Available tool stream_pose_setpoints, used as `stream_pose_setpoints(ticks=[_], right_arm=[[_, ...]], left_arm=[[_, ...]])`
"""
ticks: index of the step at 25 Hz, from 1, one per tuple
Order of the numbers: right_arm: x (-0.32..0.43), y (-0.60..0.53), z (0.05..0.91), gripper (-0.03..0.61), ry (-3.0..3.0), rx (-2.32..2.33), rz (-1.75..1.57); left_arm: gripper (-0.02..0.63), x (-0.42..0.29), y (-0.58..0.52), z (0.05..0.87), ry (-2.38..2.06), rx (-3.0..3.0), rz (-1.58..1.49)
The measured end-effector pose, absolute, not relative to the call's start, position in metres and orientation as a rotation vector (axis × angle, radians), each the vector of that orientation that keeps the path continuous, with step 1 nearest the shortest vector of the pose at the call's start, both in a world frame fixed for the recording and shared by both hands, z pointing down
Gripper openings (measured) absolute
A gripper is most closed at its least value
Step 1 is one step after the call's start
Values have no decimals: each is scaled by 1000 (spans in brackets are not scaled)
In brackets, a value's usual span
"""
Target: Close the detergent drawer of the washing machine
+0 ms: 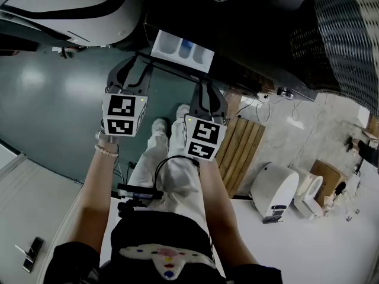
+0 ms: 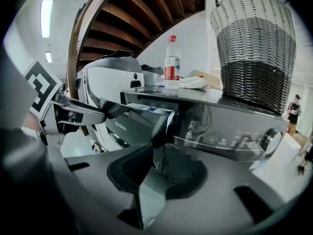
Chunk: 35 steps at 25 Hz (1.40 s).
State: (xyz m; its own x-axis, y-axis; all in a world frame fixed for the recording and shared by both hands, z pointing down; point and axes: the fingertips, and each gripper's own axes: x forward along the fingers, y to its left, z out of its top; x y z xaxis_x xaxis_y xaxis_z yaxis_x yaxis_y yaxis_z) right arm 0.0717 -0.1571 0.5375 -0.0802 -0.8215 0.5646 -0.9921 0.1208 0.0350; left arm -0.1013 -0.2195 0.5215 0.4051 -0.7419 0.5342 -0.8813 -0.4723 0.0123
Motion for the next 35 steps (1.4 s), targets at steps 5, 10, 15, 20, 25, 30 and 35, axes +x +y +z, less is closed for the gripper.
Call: stream_pose_setpoints(ticks=[5,10,15,20,25,30,35], right_arm=[[74,-168,537,78,-1955,1750,501],[77,-178,537,77,-1953,1754,503],[80,-190,536,77,-1948,1758,507],[83,-201,535,77,-1952,1774,523],[86,-211,535,77,-1970,1789,558],[88,-217,536,75,-1979,1782,585],[89,-222,536,74,-1983,1758,606]], left_arm=[[172,-99,-231,521,-1436,2363,670],[169,-96,-241,521,-1450,2357,666],[152,-91,-252,520,-1469,2360,673],[138,-86,-262,520,-1492,2350,665],[137,-84,-271,520,-1497,2339,661],[133,-82,-277,521,-1500,2328,666],[129,-80,-281,521,-1502,2313,674]])
